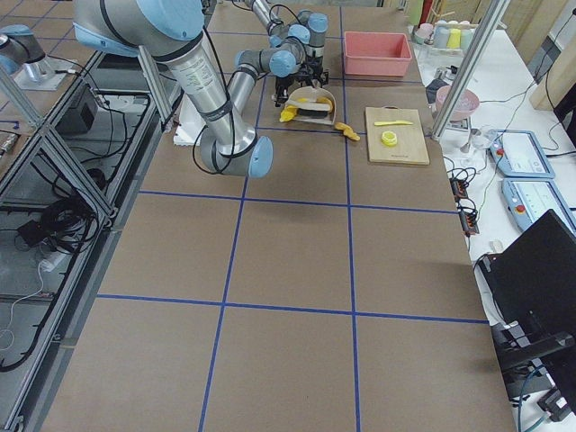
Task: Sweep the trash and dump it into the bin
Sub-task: 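Sweep the corn and potato into the dustpan with the right gripper's brush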
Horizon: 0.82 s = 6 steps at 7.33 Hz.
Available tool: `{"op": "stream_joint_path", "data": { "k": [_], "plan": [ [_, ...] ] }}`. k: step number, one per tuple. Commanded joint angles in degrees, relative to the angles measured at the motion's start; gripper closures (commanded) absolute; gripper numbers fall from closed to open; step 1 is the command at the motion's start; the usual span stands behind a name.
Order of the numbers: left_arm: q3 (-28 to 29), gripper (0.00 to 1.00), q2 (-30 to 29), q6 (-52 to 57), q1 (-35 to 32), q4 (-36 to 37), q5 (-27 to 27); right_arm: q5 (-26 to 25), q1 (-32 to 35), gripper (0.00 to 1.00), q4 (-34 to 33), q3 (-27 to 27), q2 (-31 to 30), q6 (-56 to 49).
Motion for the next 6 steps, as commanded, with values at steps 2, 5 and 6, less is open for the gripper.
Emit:
{"op": "stream_joint_path", "data": {
  "k": [2,5,6],
  "plan": [
    [0.0,0.02,-0.1,0.0,0.0,0.0,0.0,2.2,2.7,1.0,-11.9,6.5,-0.2,-2.7],
    [0.0,0.02,-0.1,0.0,0.0,0.0,0.0,1.8,2.8,1.0,-15.4,14.5,-9.5,-1.4],
    [0.0,0.02,-0.1,0.0,0.0,0.0,0.0,0.4,3.6,1.0,-15.4,14.1,-9.9,-3.0]
  ]
}}
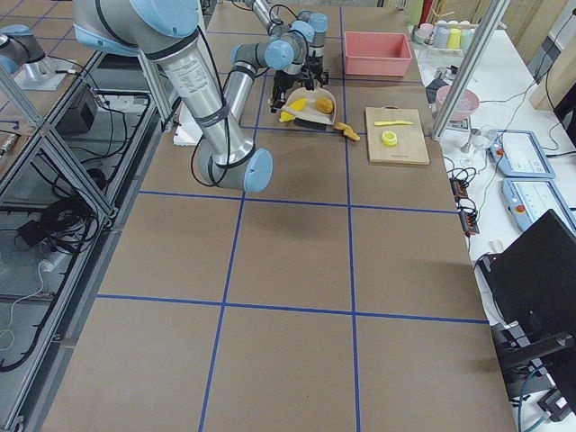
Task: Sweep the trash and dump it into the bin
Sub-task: 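Lift the brush and move it behind the ginger root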
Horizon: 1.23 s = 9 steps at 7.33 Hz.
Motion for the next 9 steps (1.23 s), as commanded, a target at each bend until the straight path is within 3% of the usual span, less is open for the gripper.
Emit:
{"op": "stream_joint_path", "data": {
  "k": [1,3,9],
  "plan": [
    [0.0,0.02,0.1,0.0,0.0,0.0,0.0,-2.3,1.2,1.0,-0.2,0.5,-1.7,-3.9],
    [-0.1,0.02,0.2,0.0,0.0,0.0,0.0,-3.8,4.5,1.0,-0.2,-2.0,-0.7,-11.4],
    [-0.1,0.02,0.1,0.0,0.0,0.0,0.0,-14.7,7.5,1.0,0.1,-12.2,5.6,-30.5]
  ]
}}
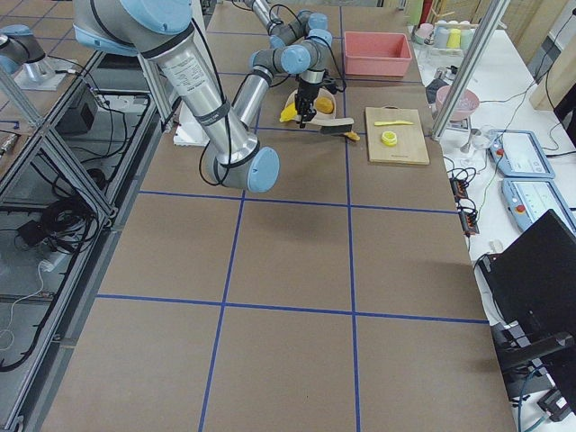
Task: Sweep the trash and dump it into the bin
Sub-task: 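Lift the brush and move it behind the ginger root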
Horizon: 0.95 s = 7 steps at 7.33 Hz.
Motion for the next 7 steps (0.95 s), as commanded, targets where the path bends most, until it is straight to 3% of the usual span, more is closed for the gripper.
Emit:
{"op": "stream_joint_path", "data": {
  "k": [1,4,7],
  "plan": [
    [0.0,0.02,0.0,0.0,0.0,0.0,0.0,-2.6,1.0,1.0,0.6,-3.4,1.5,-4.0],
    [0.0,0.02,0.0,0.0,0.0,0.0,0.0,-2.9,1.0,1.0,6.8,-13.9,6.6,-5.0],
    [-0.2,0.02,0.0,-0.2,0.0,0.0,0.0,0.0,1.2,1.0,6.8,-16.0,6.5,-7.8]
  ]
}}
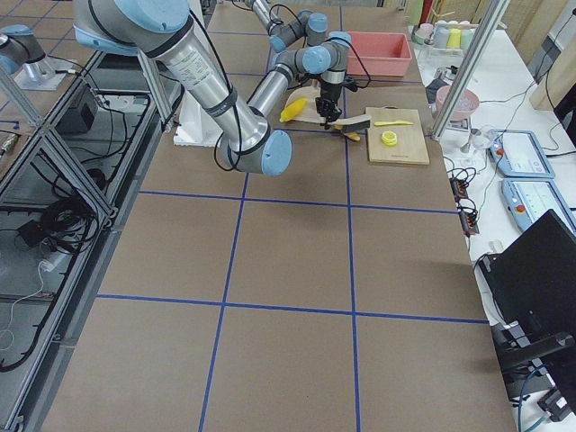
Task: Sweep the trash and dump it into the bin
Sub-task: 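Lift the brush and move it behind the ginger root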
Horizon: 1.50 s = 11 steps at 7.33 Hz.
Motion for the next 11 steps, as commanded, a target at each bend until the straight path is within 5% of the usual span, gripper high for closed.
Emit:
{"op": "stream_joint_path", "data": {
  "k": [1,4,8,11],
  "plan": [
    [-0.3,0.02,0.2,-1.3,0.0,0.0,0.0,2.0,0.2,1.0,-0.1,-1.5,-0.2,-3.8],
    [-0.4,0.02,-0.1,-1.3,0.0,0.0,-0.2,5.4,1.3,1.0,-7.2,2.9,-1.2,-5.7],
    [-0.4,0.02,0.0,-1.3,0.0,0.0,-0.2,9.2,-1.3,1.0,-11.5,16.0,-8.6,-5.0],
    [-0.5,0.02,0.1,-1.3,0.0,0.0,-0.2,12.7,-2.2,1.0,-12.3,16.7,-8.5,-3.7]
  ]
}}
